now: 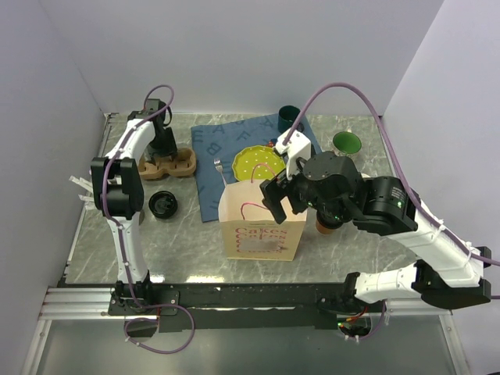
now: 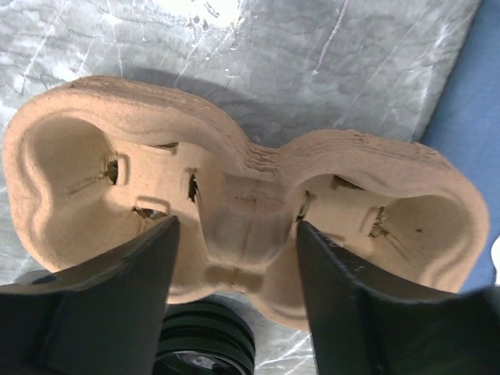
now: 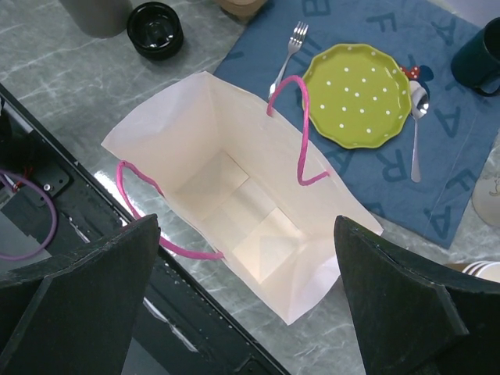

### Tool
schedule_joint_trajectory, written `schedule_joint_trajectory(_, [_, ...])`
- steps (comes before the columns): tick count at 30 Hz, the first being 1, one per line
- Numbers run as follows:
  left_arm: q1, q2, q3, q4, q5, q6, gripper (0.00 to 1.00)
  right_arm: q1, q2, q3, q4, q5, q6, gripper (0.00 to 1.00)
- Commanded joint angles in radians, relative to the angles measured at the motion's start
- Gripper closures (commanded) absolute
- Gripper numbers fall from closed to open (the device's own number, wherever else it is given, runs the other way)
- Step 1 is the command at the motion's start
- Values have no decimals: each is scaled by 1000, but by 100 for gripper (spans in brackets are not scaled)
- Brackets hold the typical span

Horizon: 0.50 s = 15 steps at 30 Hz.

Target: Pack the takeout coffee

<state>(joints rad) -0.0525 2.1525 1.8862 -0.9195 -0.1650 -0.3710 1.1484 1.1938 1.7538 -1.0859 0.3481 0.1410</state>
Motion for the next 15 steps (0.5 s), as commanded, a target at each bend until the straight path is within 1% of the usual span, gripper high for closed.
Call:
schedule_joint_trajectory(1, [6,0,5,28,27,37,35,-13,23,33,24,12,11,0])
schedule_joint_trajectory(7, [6,-6,2,31,32,35,43,-19,38,49,14,9,9,0])
schedule_joint_trajectory(9, [6,-6,8,27,38,35,48,-21,38,46,8,8,14,0])
schedule_joint_trajectory(15, [6,-9,50,-4,27,38,53,-27,47,42,-6,0,31,0])
